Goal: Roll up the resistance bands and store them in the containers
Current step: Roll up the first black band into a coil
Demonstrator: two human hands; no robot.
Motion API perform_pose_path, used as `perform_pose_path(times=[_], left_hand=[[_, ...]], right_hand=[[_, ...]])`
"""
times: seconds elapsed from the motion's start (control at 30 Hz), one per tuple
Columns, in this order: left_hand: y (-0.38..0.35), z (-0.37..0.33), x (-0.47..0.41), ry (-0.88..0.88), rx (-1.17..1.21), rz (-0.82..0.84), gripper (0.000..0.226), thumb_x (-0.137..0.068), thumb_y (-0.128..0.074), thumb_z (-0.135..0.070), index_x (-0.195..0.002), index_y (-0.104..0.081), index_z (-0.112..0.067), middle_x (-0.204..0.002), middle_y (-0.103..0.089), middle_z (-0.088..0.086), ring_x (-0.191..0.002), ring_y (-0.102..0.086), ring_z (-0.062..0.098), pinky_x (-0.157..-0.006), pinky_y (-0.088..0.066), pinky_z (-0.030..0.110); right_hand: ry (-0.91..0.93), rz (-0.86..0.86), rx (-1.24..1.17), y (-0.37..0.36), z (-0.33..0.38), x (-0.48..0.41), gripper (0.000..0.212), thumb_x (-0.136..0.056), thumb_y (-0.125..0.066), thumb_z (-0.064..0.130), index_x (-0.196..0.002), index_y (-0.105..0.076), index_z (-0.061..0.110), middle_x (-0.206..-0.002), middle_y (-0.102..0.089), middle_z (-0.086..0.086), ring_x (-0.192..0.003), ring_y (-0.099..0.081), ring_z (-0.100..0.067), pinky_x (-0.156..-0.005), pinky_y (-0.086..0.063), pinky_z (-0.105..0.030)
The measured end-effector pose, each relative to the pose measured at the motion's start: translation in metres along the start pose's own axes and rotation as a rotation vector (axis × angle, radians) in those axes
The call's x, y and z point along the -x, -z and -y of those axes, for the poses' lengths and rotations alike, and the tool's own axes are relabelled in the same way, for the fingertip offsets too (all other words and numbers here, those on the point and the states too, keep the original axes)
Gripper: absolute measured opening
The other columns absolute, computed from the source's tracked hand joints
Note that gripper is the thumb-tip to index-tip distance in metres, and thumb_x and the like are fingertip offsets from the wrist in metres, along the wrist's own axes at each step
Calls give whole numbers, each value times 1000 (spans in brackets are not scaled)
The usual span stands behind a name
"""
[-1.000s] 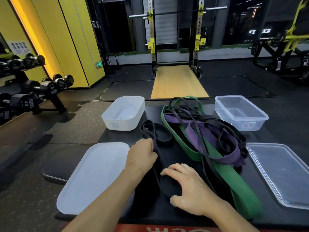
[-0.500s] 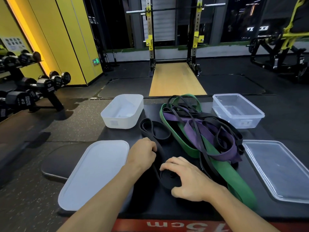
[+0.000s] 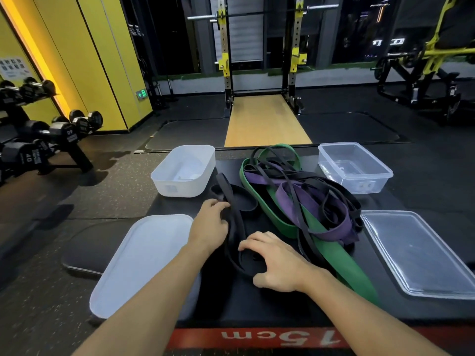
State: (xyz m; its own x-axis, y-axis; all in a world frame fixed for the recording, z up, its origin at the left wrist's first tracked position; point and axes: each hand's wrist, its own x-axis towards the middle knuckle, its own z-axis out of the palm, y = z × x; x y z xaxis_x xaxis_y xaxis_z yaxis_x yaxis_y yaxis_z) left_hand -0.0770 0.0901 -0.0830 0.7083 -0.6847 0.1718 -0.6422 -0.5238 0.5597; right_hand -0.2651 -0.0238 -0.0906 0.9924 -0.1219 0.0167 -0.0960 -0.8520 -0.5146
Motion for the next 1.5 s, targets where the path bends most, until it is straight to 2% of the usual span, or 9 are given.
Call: perform_pose_path(times=[0.13, 0.23, 0.37, 0.67, 0.8, 0.93, 1.03, 1.23, 1.5], left_hand=[[-12, -3, 34, 37, 210, -163, 59, -94, -71, -27, -148, -48, -25, -144, -42, -8, -132, -44, 9, -110, -37, 28], [-14, -7, 85, 21, 289, -303, 25, -93, -72, -26, -114, -62, -34, -119, -51, -16, -117, -49, 3, -102, -42, 29], [-21, -5, 129, 38, 323, -135, 20, -94, -72, -34, -82, -56, -36, -85, -59, -13, -83, -60, 7, -73, -46, 26], [-25, -13, 105, 70, 323, -25, 32, -88, -79, -37, -67, -59, -24, -79, -60, -7, -81, -58, 7, -68, -39, 14], [-21, -9, 99, 38, 298, 48, 31, -89, -79, -34, -67, -60, -23, -78, -60, -8, -84, -55, 5, -72, -36, 16], [-19, -10, 104, 66, 332, 39, 32, -88, -80, -38, -64, -61, -26, -75, -64, -8, -88, -56, 2, -72, -38, 13], [-15, -13, 106, 102, 357, 21, 35, -94, -73, -39, -66, -64, -20, -71, -66, -4, -74, -59, 4, -65, -41, 16], [-14, -17, 105, 136, 320, -21, 35, -97, -70, -38, -68, -62, -20, -75, -66, -6, -88, -56, -2, -69, -37, 8], [-21, -14, 105, 103, 306, -19, 36, -98, -67, -41, -68, -61, -22, -75, -64, -8, -84, -56, 1, -67, -38, 14]], right_hand=[[18, 2, 4, -2, -2, 1, 69, -71, -68, 32, -137, -49, 36, -125, -42, 25, -113, -38, -5, -101, -43, -31], [16, 0, -26, -3, -5, 2, 69, -70, -68, 31, -137, -50, 34, -128, -43, 25, -117, -38, -5, -103, -41, -28], [-4, -14, -103, -9, -7, 5, 70, -67, -62, 32, -136, -52, 38, -131, -43, 28, -123, -37, 2, -107, -40, -28], [-124, -50, -129, -16, -3, 20, 99, -78, -64, 33, -160, -10, 47, -161, -23, 28, -152, -15, 2, -125, -22, -32], [-125, -73, 39, -24, 2, 24, 102, -82, -59, 66, -164, -5, 38, -167, 1, 22, -151, 13, 4, -128, -4, -34], [-229, -260, 110, -36, 3, 23, 105, -67, -48, 96, -156, -31, 45, -144, -26, 16, -136, -26, -10, -116, -27, -30], [-230, -310, 35, -38, -1, 17, 95, -68, -58, 90, -150, -45, 43, -128, -33, 16, -120, -32, -7, -107, -34, -25], [-185, -279, 0, -32, -4, 18, 86, -72, -70, 76, -147, -48, 41, -123, -34, 22, -117, -34, -1, -100, -32, -18], [-110, -174, -90, -24, -1, 26, 87, -72, -67, 48, -153, -40, 34, -141, -35, 26, -136, -29, 3, -113, -38, -29]])
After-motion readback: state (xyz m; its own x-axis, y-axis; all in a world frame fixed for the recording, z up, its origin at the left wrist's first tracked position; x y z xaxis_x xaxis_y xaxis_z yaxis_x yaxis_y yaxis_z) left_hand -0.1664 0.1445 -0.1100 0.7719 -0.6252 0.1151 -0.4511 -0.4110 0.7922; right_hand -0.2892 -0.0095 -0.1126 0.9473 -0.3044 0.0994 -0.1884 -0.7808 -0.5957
